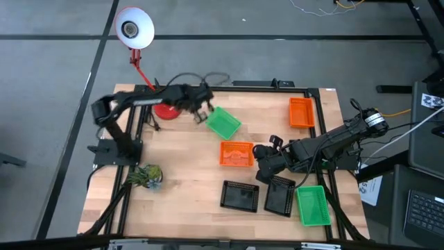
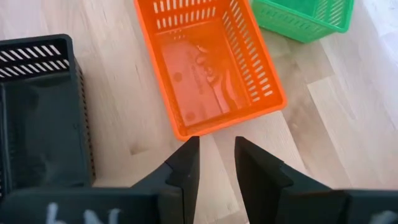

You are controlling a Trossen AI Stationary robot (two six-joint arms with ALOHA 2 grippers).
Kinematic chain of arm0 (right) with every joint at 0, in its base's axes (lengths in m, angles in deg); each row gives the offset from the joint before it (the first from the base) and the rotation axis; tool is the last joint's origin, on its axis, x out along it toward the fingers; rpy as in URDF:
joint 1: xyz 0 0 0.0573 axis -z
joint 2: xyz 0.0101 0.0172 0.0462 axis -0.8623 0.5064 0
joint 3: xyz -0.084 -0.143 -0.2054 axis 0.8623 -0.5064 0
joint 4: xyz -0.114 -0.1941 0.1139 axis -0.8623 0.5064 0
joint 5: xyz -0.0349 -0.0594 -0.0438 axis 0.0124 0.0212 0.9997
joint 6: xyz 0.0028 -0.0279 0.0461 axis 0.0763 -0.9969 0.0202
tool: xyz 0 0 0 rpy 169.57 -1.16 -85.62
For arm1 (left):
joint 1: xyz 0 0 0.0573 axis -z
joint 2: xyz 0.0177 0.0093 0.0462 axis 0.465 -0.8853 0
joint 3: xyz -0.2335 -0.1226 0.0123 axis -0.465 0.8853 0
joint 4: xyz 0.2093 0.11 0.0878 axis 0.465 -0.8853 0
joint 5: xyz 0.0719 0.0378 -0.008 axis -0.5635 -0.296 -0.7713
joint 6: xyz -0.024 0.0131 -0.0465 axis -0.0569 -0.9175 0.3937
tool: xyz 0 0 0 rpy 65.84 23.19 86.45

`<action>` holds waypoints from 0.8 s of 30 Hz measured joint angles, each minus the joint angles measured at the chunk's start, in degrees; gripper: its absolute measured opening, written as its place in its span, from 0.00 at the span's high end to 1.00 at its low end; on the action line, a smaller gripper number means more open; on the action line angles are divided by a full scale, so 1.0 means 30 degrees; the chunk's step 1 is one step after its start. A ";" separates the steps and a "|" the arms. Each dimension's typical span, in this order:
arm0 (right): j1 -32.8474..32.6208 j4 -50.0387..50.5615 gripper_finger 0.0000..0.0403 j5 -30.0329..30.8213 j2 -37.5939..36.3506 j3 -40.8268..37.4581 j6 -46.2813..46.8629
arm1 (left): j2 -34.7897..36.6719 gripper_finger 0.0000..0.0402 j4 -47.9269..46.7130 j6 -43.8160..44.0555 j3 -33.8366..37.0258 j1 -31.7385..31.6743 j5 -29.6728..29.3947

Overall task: Stack baskets by color
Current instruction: Adjust the bins, then stack the top green bin on the bottom green bin

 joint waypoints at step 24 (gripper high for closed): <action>-0.0007 0.0229 0.75 -0.0337 0.0000 0.0000 0.1035 | -0.4919 1.00 -0.1565 -0.2209 -0.6380 0.2718 0.8921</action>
